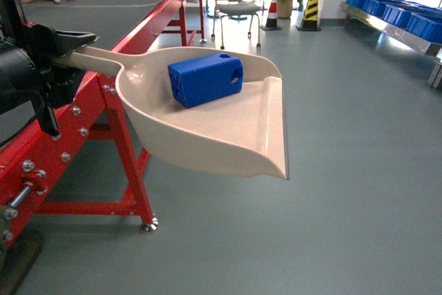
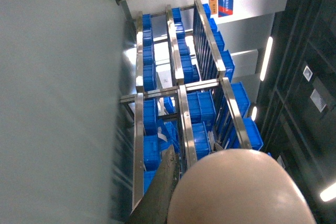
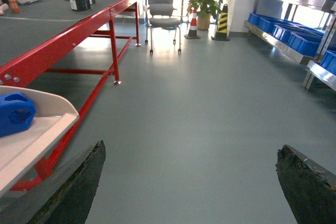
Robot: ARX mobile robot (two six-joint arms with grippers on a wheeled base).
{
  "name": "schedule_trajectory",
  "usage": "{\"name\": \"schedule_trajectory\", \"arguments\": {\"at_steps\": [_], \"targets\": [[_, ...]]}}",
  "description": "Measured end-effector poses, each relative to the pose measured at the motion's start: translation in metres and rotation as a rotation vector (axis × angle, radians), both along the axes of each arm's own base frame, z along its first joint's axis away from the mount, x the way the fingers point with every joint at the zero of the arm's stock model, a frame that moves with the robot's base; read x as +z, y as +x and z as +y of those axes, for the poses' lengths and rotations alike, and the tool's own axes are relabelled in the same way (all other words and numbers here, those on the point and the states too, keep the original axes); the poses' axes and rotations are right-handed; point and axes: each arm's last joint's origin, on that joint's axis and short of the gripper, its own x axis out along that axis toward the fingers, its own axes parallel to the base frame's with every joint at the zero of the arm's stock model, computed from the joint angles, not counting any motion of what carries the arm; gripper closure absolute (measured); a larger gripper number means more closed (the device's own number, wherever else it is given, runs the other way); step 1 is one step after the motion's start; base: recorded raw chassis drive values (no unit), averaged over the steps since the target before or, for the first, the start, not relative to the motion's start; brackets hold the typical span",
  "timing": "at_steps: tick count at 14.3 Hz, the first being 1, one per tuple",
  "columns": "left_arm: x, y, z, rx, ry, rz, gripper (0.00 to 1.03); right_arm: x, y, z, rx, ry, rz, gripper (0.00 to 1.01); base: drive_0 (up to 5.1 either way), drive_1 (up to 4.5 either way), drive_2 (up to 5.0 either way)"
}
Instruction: Place part in tray to right shelf
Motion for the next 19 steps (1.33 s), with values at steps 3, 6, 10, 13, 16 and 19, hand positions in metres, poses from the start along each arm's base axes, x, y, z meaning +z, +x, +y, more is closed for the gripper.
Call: {"name": "schedule_trajectory", "arguments": {"at_steps": [3,6,10,13,16,19], "targets": [[0.0001,0.0000,0.0000,-0.001,-0.001,0.000,0.89,0.0003,0.0000,0.0000,0.000,0.001,-0.003,0.03,0.0,0.00,0.0],[0.0003,-0.0001,0.0000,-0.001,-0.001,-0.003,0.89,0.0001,0.0000,0.0000,0.000,0.000,-0.001,0.03,0.0,0.00,0.0],[-0.0003,-0.0001,0.0000,-0.001,-0.001,0.003,0.89,0.0000,0.0000,0.0000,0.000,0.000,0.000,0.03,5.0,-2.38,-2.4],[0.0001,-0.0002,-0.0035,-0.008,0.001,-0.002,0.89,-0.0003,0.0002,-0.0015,-0.013,0.000,0.002,0.03,5.0,-2.38,-2.4],[0.0004,-0.0004,-0.0017,-0.011,-0.003,-0.001,0.89,-0.0001,0.0001,-0.0011,-0.006,0.000,0.000,0.03,5.0,-2.38,-2.4],[0.0005,-0.0002,0.0007,0.002,-0.002,-0.001,0.89,0.0006,-0.0003,-0.0012,-0.006,0.001,-0.004,0.03,5.0,-2.38,-2.4]]}}
